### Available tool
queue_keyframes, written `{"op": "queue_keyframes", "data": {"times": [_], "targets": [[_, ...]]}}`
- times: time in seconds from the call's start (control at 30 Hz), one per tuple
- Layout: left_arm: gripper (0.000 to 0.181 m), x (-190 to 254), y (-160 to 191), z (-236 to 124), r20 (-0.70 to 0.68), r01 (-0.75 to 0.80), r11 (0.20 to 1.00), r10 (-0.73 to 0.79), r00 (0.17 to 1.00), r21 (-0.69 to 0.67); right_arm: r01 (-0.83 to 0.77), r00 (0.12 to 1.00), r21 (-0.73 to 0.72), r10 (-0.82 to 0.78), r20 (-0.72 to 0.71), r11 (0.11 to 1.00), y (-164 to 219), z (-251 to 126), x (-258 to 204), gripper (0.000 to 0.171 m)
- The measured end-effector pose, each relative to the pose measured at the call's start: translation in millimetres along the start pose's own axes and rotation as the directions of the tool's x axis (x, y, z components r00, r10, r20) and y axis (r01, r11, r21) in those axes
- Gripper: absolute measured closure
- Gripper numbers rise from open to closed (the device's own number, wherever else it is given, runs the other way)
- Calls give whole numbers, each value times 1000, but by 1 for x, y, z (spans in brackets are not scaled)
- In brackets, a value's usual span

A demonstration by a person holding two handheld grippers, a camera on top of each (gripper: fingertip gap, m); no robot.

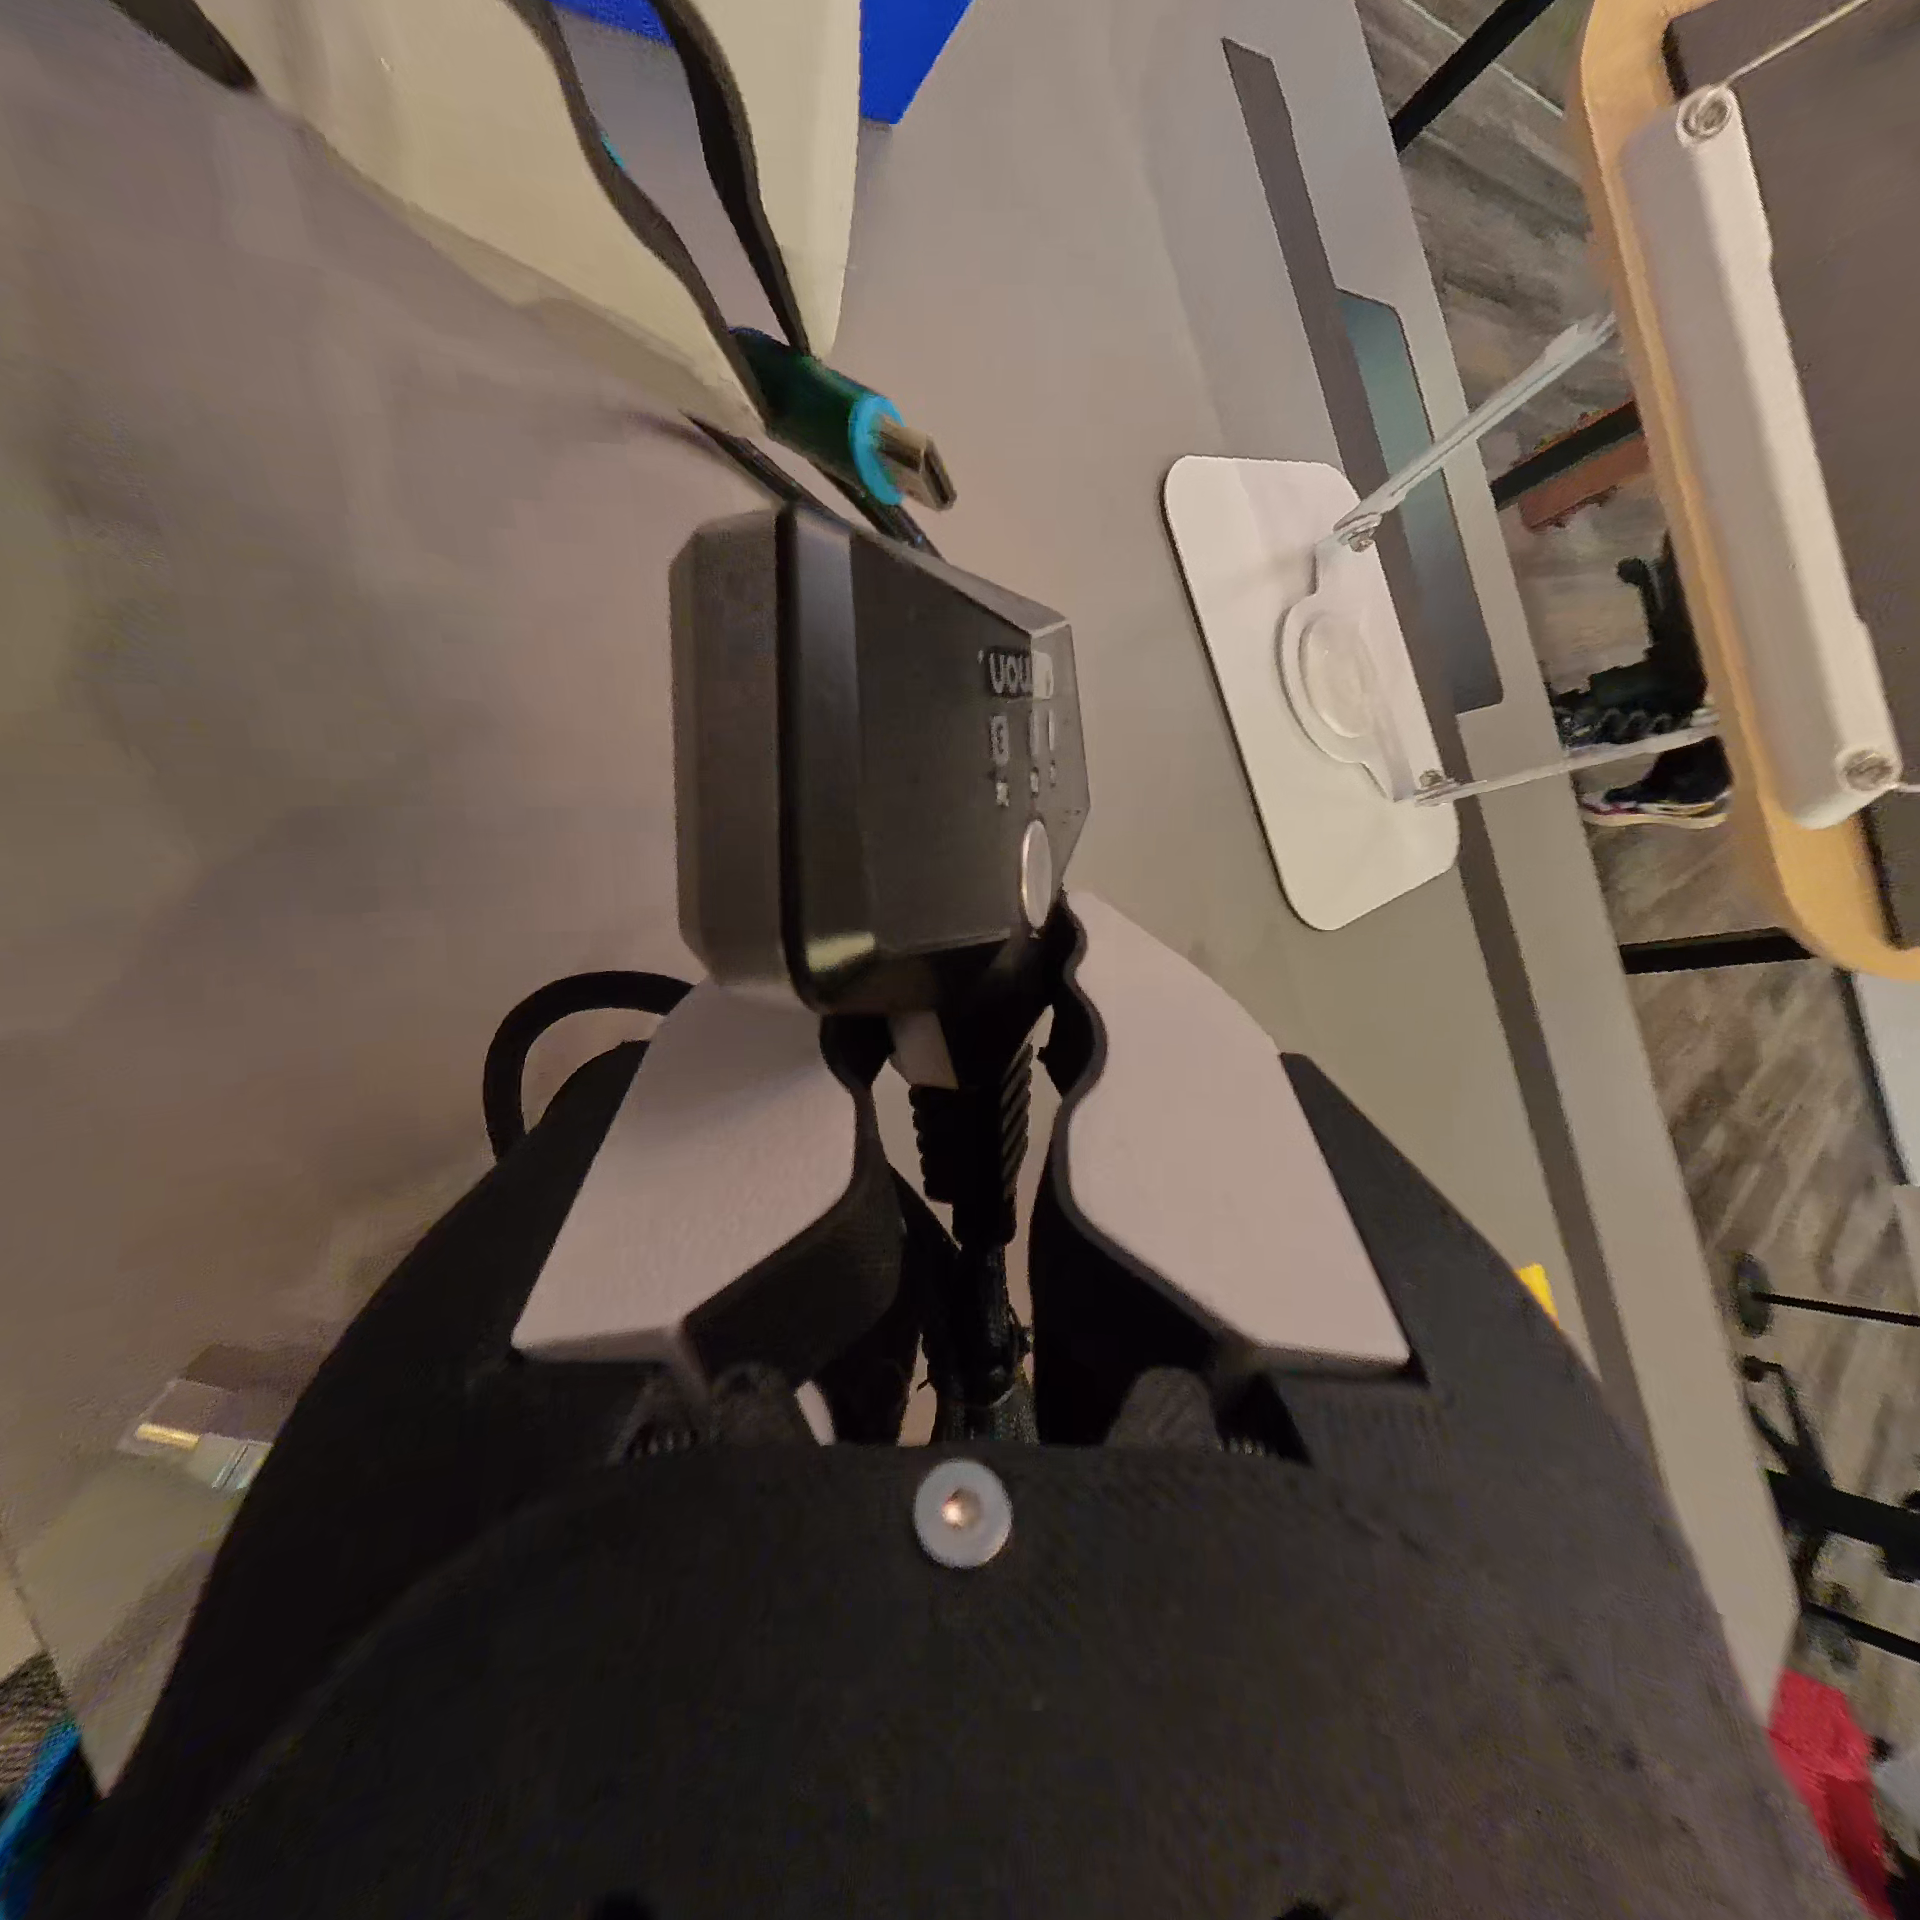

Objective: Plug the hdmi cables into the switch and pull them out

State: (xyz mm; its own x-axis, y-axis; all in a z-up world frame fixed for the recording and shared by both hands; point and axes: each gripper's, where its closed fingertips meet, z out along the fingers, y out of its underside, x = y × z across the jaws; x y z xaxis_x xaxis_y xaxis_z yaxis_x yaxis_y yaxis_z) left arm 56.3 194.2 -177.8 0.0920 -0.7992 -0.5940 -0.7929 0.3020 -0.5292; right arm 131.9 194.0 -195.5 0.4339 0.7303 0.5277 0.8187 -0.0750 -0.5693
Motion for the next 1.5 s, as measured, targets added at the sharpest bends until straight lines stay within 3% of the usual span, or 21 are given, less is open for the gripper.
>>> {"op": "queue_keyframes", "data": {"times": [0.03, 0.47, 1.1, 1.5], "targets": [[174, 0, 0, -2, 4, -24, 1000, 24, 1000, -7, 23, 1000, -9, -24, -10, 1000, 0, 0, 0, 144], [175, 13, 2, 7, -13, -250, 965, 250, 968, -80, 251, 967, -126, -255, -18, 960, 6, 9, -3, 144], [174, 15, 4, 19, 38, -444, 872, 461, 887, -208, 203, 979, -228, -196, 51, 952, 22, 16, -6, 144], [174, 15, 8, 26, 41, -449, 850, 477, 878, -276, 191, 981, -257, -180, 67, 947, 27, 19, -9, 144]]}}
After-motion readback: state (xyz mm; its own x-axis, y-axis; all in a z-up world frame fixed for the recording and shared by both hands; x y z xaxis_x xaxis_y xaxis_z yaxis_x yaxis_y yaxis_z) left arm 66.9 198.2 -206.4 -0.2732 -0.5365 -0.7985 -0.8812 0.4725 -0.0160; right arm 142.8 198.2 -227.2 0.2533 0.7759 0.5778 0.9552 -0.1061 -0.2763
